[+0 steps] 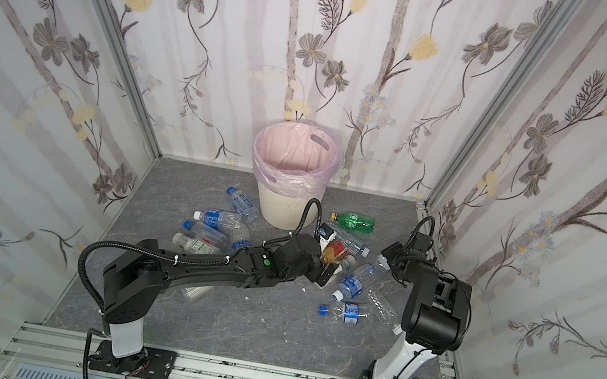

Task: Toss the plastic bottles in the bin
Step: 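Lift the clear blue-capped bottle upward with the right gripper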

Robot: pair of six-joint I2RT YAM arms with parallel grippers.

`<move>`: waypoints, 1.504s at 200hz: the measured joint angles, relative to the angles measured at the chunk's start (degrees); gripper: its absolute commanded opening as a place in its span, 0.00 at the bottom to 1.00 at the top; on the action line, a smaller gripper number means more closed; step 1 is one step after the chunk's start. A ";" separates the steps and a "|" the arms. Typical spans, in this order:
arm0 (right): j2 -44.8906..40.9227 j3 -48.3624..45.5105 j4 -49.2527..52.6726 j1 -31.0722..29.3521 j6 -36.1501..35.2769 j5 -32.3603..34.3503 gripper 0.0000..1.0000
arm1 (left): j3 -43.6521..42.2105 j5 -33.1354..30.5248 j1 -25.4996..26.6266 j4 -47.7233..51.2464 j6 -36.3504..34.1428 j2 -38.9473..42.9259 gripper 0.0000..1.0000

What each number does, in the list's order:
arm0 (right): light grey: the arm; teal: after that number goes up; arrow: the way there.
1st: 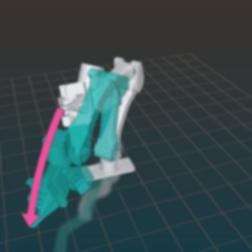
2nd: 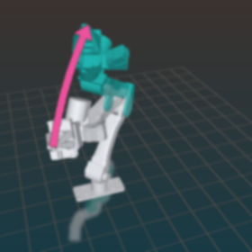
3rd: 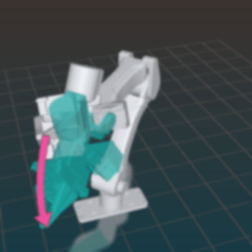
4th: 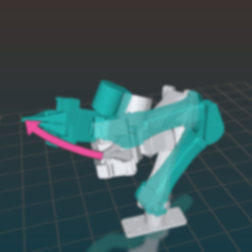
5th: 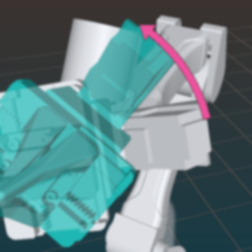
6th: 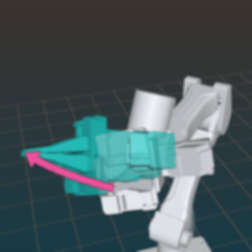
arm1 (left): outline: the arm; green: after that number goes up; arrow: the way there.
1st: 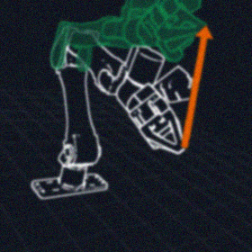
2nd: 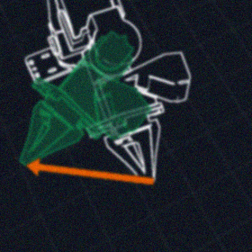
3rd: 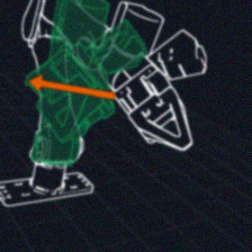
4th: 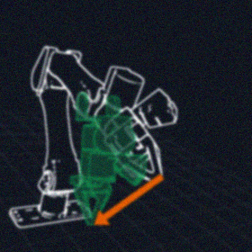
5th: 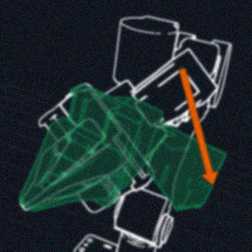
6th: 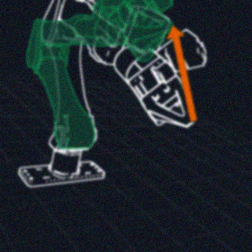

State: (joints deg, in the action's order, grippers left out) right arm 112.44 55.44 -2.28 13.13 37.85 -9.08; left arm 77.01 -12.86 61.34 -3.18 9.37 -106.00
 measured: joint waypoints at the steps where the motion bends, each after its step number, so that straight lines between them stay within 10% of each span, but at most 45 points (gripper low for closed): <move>1: 0.00 0.00 0.00 0.00 0.00 0.00 0.62 | 0.00 0.00 0.00 0.00 0.00 0.00 1.00; 301: -8.87 4.96 2.95 -0.66 -0.44 -1.46 0.56 | -0.13 -3.04 0.04 0.04 -0.57 1.64 1.00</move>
State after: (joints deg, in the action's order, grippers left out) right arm 103.57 60.40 0.67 12.47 37.41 -10.55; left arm 76.88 -15.90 61.39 -3.14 8.80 -104.36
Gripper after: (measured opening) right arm 0.567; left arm 0.997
